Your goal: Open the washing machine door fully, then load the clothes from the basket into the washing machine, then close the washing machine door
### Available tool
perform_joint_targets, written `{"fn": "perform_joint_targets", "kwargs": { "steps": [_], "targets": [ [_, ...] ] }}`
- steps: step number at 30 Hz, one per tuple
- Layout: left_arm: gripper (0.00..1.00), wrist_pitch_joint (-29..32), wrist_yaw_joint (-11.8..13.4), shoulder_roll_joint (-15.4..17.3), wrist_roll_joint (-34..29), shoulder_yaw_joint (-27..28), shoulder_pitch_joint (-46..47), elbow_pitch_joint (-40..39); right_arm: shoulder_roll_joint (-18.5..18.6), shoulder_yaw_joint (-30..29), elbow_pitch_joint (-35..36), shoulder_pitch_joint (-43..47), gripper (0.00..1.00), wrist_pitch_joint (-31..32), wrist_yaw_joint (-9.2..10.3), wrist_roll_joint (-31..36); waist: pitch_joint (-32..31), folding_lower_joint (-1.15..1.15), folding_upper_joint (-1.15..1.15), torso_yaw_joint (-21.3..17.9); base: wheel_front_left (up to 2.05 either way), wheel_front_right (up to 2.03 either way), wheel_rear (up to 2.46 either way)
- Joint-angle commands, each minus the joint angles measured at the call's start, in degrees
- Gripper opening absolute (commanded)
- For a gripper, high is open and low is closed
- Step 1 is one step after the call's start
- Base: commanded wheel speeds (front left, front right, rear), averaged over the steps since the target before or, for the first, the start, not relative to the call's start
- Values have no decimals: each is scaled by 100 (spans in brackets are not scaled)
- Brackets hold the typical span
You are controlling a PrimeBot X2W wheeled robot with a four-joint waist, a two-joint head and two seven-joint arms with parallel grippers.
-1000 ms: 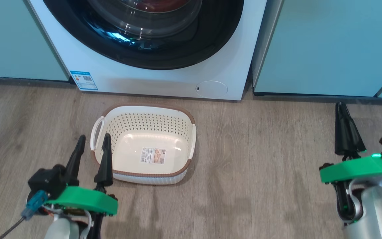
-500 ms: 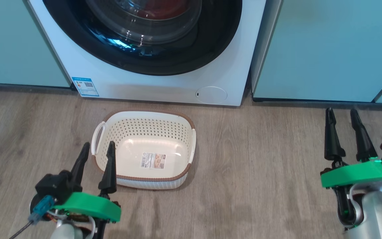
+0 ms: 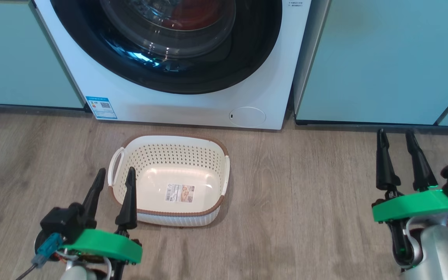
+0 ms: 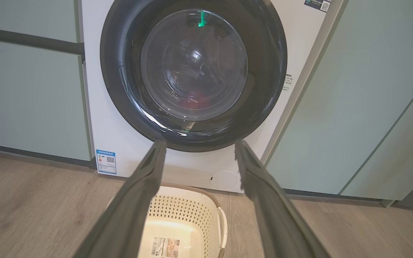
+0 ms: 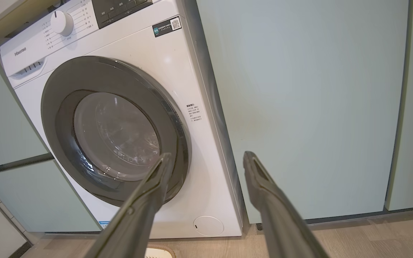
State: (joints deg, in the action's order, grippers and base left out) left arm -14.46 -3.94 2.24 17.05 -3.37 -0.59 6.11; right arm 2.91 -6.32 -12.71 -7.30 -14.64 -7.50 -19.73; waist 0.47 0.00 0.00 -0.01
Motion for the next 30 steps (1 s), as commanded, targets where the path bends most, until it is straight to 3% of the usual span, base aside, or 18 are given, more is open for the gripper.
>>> {"fn": "perform_joint_targets", "kwargs": {
  "steps": [1,30],
  "targets": [
    [100,-54,-44,64,-23,179,137,-214,-3,178,165,-64,100,-36,1,-26,-5,0,0,1,0,0,0],
    [100,-54,-103,64,87,228,185,-287,-3,177,147,-119,100,-36,1,-66,58,0,0,-49,0,0,0]
  ]
}}
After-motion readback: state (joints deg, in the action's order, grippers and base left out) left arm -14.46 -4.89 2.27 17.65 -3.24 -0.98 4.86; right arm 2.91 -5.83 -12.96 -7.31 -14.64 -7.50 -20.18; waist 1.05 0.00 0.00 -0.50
